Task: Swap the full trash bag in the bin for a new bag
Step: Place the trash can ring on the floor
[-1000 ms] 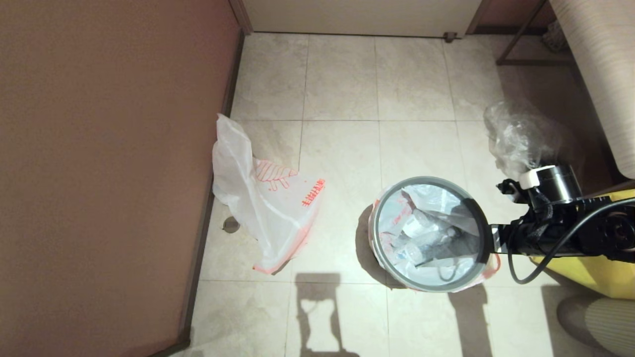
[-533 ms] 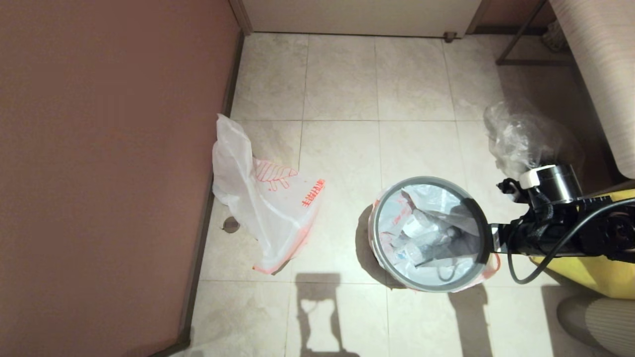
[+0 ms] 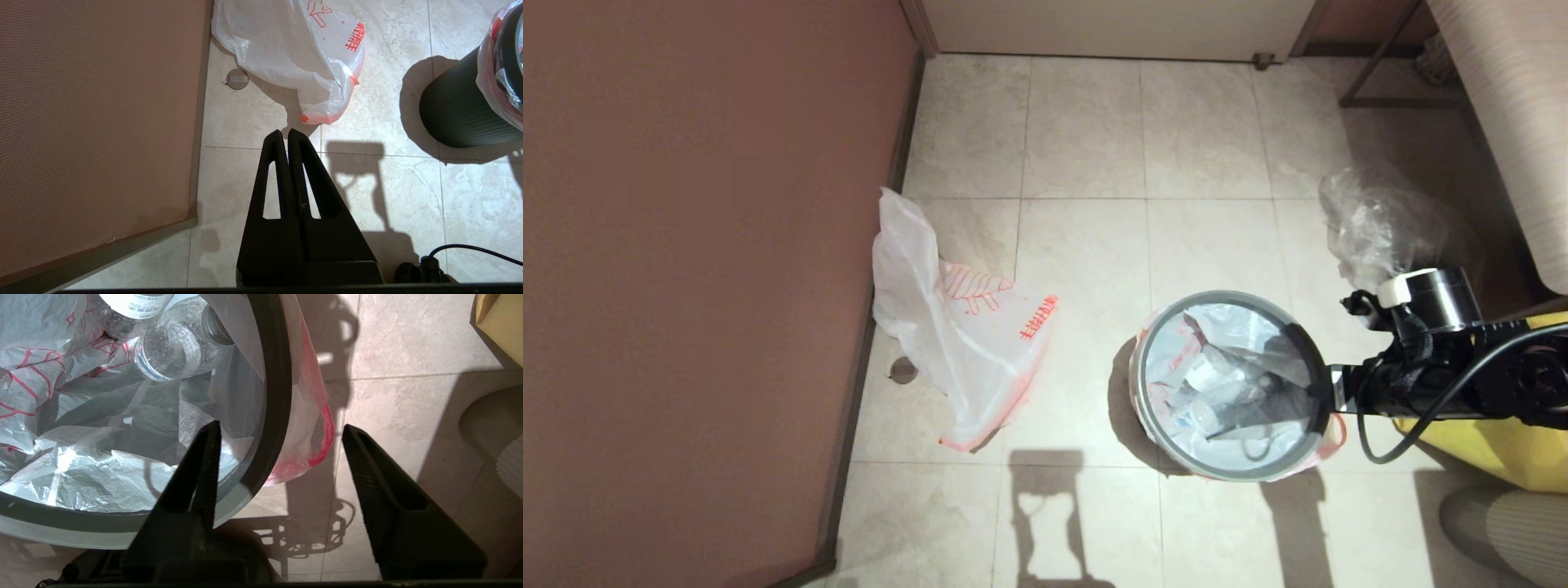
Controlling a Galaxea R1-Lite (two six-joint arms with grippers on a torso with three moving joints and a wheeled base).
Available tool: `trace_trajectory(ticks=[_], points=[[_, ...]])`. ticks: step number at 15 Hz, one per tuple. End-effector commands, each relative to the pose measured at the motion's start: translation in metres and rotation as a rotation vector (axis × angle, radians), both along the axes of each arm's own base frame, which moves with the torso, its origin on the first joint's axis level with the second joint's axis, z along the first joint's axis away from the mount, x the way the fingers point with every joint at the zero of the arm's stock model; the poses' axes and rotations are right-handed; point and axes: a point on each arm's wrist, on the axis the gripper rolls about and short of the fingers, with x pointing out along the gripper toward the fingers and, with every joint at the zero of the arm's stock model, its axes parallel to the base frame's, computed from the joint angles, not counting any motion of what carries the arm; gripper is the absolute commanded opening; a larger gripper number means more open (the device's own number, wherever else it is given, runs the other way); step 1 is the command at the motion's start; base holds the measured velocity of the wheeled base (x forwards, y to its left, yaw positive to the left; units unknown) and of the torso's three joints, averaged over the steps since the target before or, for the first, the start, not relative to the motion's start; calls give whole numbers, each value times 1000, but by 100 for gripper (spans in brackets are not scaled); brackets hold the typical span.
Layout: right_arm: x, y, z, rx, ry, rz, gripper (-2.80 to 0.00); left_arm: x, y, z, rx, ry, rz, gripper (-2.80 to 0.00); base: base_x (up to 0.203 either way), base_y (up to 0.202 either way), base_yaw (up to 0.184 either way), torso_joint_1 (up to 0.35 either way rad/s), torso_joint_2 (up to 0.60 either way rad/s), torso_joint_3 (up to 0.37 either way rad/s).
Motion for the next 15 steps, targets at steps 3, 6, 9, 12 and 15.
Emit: trace_trajectory(ticks=[3, 6, 9, 12, 15], points=[[11, 1, -18, -9, 39, -7, -269, 0, 0, 0, 0, 1, 1, -280, 0, 0, 0, 0, 0, 0], [22, -1, -25, -14, -2, -27, -280, 0, 0, 0, 0, 0, 1, -280, 0, 0, 0, 0, 0, 0], [22, -2, -25, -16, -2, -34, -280, 0, 0, 0, 0, 0, 1, -280, 0, 0, 0, 0, 0, 0], [15, -2, -16, -3, -20, -43, -280, 0, 0, 0, 0, 1, 1, -280, 0, 0, 0, 0, 0, 0], [-6, 3, 9, 16, -45, -30, -280, 0, 0, 0, 0, 0, 1, -280, 0, 0, 0, 0, 0, 0]])
